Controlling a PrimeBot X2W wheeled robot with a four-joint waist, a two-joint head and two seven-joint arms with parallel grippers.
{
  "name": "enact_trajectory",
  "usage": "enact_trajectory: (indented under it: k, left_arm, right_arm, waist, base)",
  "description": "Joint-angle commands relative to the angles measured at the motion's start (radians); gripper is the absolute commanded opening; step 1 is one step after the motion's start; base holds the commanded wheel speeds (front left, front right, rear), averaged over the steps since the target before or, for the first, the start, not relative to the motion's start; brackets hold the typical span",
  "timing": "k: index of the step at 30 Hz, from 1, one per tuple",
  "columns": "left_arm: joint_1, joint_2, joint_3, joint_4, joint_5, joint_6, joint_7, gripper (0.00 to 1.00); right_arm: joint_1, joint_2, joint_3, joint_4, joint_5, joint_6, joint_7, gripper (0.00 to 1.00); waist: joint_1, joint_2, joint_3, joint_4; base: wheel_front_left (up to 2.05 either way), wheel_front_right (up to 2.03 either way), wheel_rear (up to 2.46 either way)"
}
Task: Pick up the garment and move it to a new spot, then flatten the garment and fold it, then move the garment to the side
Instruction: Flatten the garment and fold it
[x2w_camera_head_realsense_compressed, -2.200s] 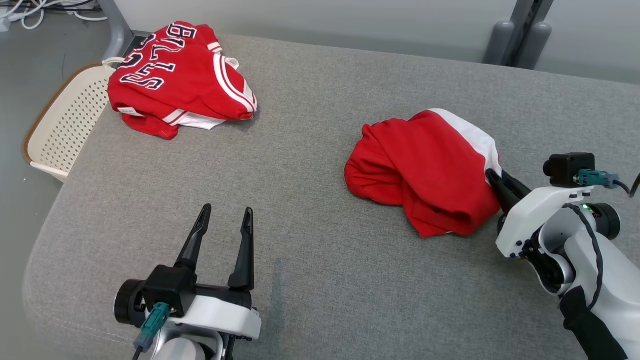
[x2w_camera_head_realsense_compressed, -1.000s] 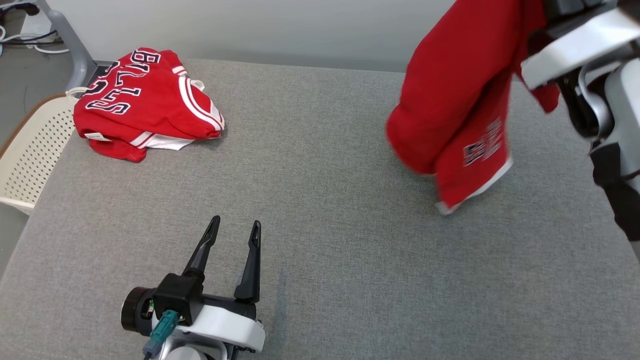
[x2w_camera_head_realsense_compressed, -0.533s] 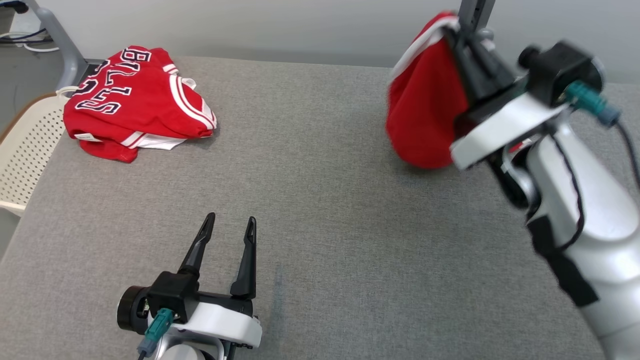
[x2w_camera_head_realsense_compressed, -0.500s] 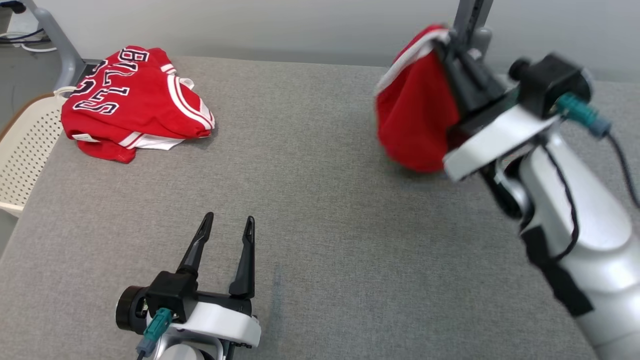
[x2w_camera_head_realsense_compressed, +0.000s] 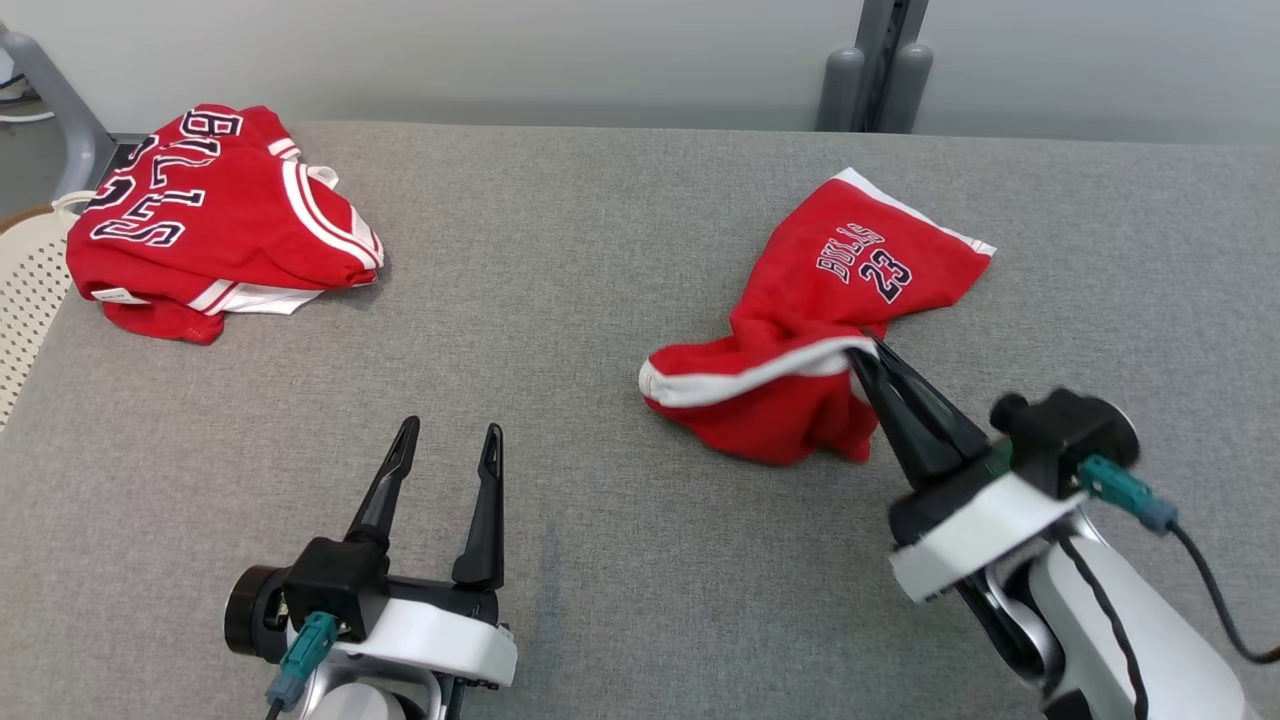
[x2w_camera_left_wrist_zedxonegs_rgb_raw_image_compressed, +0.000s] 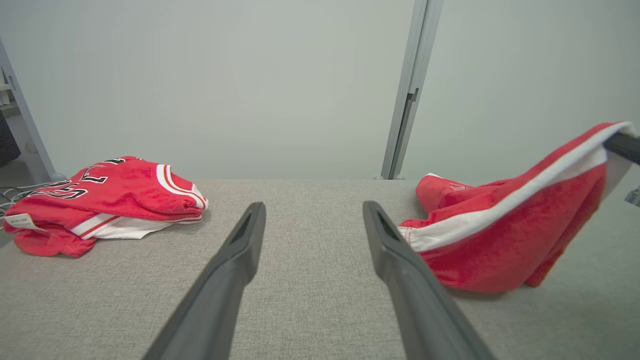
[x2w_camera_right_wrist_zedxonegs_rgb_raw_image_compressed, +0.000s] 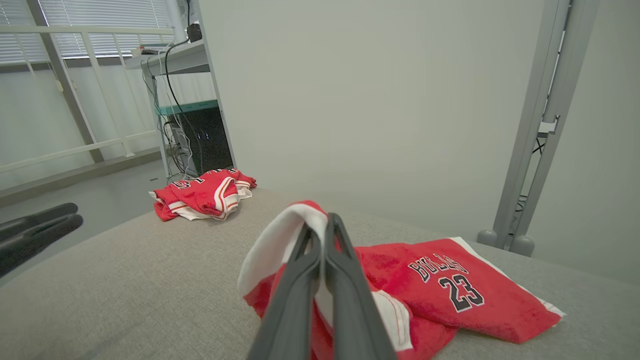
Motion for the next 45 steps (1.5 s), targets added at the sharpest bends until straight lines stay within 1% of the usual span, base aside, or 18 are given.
enact_trajectory:
  k: [1, 5, 7, 8, 14, 15, 17, 18, 23, 26, 31, 34, 35, 36, 38, 42, 45]
  left_arm:
    - [-0.011, 0.004, 0.002, -0.002, 0.004, -0.003, -0.001, 1.00]
    - [-0.007, 0.003, 0.000, -0.004, 0.008, -0.006, -0.001, 1.00]
    - [-0.006, 0.004, 0.001, -0.004, 0.009, -0.007, -0.001, 1.00]
    - [-0.004, 0.004, 0.002, -0.004, 0.011, -0.005, -0.001, 1.00]
    - [0.004, 0.004, -0.008, 0.005, 0.011, -0.019, -0.001, 1.00]
    - [0.003, 0.004, -0.011, 0.008, 0.012, -0.021, -0.001, 1.00]
    - [0.001, 0.004, -0.016, 0.013, 0.012, -0.024, -0.001, 1.00]
    - [0.001, 0.003, -0.017, 0.014, 0.009, -0.023, -0.001, 1.00]
    - [0.007, 0.004, -0.019, 0.021, 0.009, -0.023, -0.001, 1.00]
    - [0.011, 0.004, -0.017, 0.020, 0.009, -0.021, -0.001, 1.00]
    - [0.012, 0.004, -0.013, 0.017, 0.009, -0.020, -0.001, 1.00]
    - [0.011, 0.004, -0.016, 0.017, 0.007, -0.020, -0.001, 1.00]
    - [0.005, 0.004, -0.020, 0.017, 0.004, -0.022, -0.001, 1.00]
    - [0.001, 0.004, -0.022, 0.017, 0.002, -0.023, -0.001, 1.00]
    - [-0.005, 0.004, -0.023, 0.018, 0.000, -0.023, -0.001, 1.00]
    - [-0.015, 0.004, -0.025, 0.019, 0.000, -0.021, -0.001, 1.00]
    - [-0.017, 0.004, -0.024, 0.016, 0.000, -0.017, -0.001, 1.00]
  right_arm:
    - [0.036, -0.009, -0.027, 0.016, -0.043, 0.002, -0.005, 0.00]
    - [0.138, 0.020, -0.086, 0.060, -0.103, 0.002, -0.004, 0.00]
    - [0.159, 0.032, -0.101, 0.068, -0.109, 0.002, -0.004, 0.00]
    - [0.201, 0.058, -0.122, 0.076, -0.121, 0.002, -0.004, 0.00]
    - [0.268, 0.105, -0.136, 0.092, -0.141, 0.002, -0.003, 0.00]
    - [0.276, 0.112, -0.139, 0.093, -0.138, 0.002, -0.003, 0.15]
    - [0.291, 0.123, -0.139, 0.096, -0.129, 0.002, -0.003, 0.67]
    - [0.294, 0.127, -0.140, 0.094, -0.128, 0.002, -0.003, 1.00]
    - [0.316, 0.124, -0.155, 0.075, -0.130, 0.002, -0.003, 1.00]
    - [0.336, 0.119, -0.182, 0.035, -0.119, 0.002, -0.003, 1.00]
    - [0.368, 0.100, -0.291, -0.056, -0.116, 0.002, -0.003, 1.00]
    - [0.373, 0.082, -0.351, -0.064, -0.154, 0.002, -0.003, 1.00]
    - [0.357, 0.073, -0.368, -0.038, -0.178, 0.002, -0.003, 1.00]
    - [0.345, 0.070, -0.373, -0.017, -0.186, 0.002, 0.000, 1.00]
    - [0.313, 0.043, -0.373, 0.038, -0.224, 0.002, 0.006, 1.00]
    - [0.241, 0.036, -0.350, 0.157, -0.249, 0.001, 0.014, 1.00]
    - [0.190, 0.033, -0.316, 0.239, -0.240, 0.001, 0.033, 1.00]
  waist:
    - [-0.0001, 0.0000, -0.001, -0.002]
    - [-0.0001, 0.0000, -0.003, -0.010]
    - [-0.0001, 0.0000, -0.004, -0.012]
    - [-0.0001, 0.0000, -0.007, -0.017]
    - [-0.0001, 0.0000, -0.020, -0.036]
    - [-0.0001, 0.0000, -0.023, -0.040]
    - [-0.0001, 0.0000, -0.028, -0.050]
    - [-0.0001, 0.0000, -0.031, -0.056]
    - [-0.0001, 0.0000, -0.042, -0.082]
    - [-0.0001, 0.0000, -0.046, -0.095]
    - [-0.0001, 0.0000, -0.047, -0.109]
    - [-0.0001, 0.0000, -0.047, -0.109]
    - [-0.0001, 0.0000, -0.044, -0.104]
    - [-0.0001, 0.0000, -0.043, -0.101]
    - [-0.0001, 0.0000, -0.039, -0.090]
    - [-0.0001, 0.0000, -0.029, -0.059]
    - [-0.0001, 0.0000, -0.022, -0.032]
  base:
    - [0.00, 0.00, 0.00]
    - [0.00, 0.00, 0.00]
    - [0.00, 0.00, 0.00]
    - [0.00, 0.00, 0.00]
    - [0.00, 0.00, 0.00]
    - [0.00, 0.00, 0.00]
    - [0.00, 0.00, 0.00]
    - [0.00, 0.00, 0.00]
    - [0.00, 0.00, 0.00]
    - [0.00, 0.00, 0.00]
    - [0.00, 0.00, 0.00]
    - [0.00, 0.00, 0.00]
    - [0.00, 0.00, 0.00]
    - [0.00, 0.00, 0.00]
    - [0.00, 0.00, 0.00]
    - [0.00, 0.00, 0.00]
    - [0.00, 0.00, 0.00]
